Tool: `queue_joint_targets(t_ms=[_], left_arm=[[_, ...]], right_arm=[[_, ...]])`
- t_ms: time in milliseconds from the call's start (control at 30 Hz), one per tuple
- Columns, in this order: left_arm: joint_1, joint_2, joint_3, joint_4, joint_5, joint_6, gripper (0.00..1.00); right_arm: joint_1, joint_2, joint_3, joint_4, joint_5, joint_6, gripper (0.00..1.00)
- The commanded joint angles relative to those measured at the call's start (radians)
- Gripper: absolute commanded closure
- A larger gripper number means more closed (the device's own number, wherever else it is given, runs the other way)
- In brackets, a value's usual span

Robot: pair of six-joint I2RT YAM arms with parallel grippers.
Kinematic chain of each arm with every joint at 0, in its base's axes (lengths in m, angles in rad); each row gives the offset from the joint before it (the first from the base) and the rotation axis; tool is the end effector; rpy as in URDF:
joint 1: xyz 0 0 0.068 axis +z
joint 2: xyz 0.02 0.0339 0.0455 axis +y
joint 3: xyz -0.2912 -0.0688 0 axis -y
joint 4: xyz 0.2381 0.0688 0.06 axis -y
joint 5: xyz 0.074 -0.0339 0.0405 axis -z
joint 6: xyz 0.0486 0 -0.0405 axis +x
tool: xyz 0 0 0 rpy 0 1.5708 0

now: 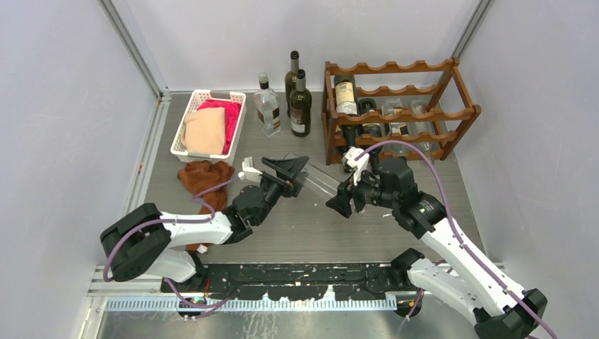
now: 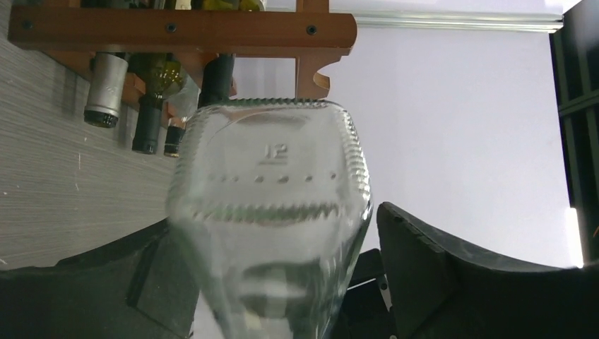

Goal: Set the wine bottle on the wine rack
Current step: Place the wine bottle in the wine rack.

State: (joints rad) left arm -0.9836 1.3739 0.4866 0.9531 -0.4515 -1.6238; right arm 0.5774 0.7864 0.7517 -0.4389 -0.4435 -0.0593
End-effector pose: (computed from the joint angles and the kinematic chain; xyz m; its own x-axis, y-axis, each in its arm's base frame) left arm 0.1713 -0.2192 0.2601 -0.5091 -0.8568 0.0815 0.0095 -0.1003 -0.9949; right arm 0.1221 0.1044 0.3175 -0.3333 -0.2810 -0.9000 -0.8342 0.5327 0.1426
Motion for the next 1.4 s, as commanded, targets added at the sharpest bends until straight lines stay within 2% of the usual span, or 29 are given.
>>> queue_joint_targets(t_ms=[0, 200, 333, 400, 567, 733, 833, 1000, 1067, 1167, 1367], left_arm=[[-0.004, -0.039, -0.023, 0.075, 0.019, 0.006, 0.13], [-0.009, -0.108, -0.113, -0.023, 0.027, 0.032, 0.09], [-0.009, -0.275, -0.203, -0.101, 0.02, 0.141, 0.08], [-0.008, -0.401, -0.209, -0.229, 0.045, 0.243, 0.08], [-0.007, -0.737, -0.102, -0.723, 0.092, 0.548, 0.0], [0.0, -0.911, 0.002, -1.001, 0.14, 0.791, 0.0], [0.01, -0.87, 0.117, -1.153, 0.179, 0.897, 0.0], [0.04, -0.645, 0.393, -1.369, 0.26, 1.079, 0.0], [0.049, -0.591, 0.459, -1.398, 0.268, 1.156, 0.0], [0.069, -0.556, 0.498, -1.397, 0.275, 1.231, 0.0], [0.15, -0.53, 0.524, -1.439, 0.318, 1.327, 0.0]], right_arm=[[-0.031, -0.057, 0.028, 0.076, -0.026, 0.036, 0.99], [-0.07, -0.1, 0.036, 0.022, -0.061, 0.04, 0.99], [-0.102, -0.134, 0.06, -0.061, -0.081, 0.012, 0.99], [-0.113, -0.148, 0.073, -0.11, -0.092, -0.009, 0.99], [-0.138, -0.168, 0.097, -0.185, -0.101, -0.031, 0.99], [-0.173, -0.165, 0.166, -0.292, -0.104, -0.087, 0.99], [-0.205, -0.146, 0.225, -0.398, -0.109, -0.144, 0.99], [-0.283, -0.06, 0.359, -0.647, -0.124, -0.319, 0.99], [-0.313, -0.014, 0.422, -0.748, -0.116, -0.384, 0.99], [-0.366, 0.04, 0.493, -0.884, -0.117, -0.485, 0.99], [-0.47, 0.098, 0.566, -1.03, -0.13, -0.636, 0.99]])
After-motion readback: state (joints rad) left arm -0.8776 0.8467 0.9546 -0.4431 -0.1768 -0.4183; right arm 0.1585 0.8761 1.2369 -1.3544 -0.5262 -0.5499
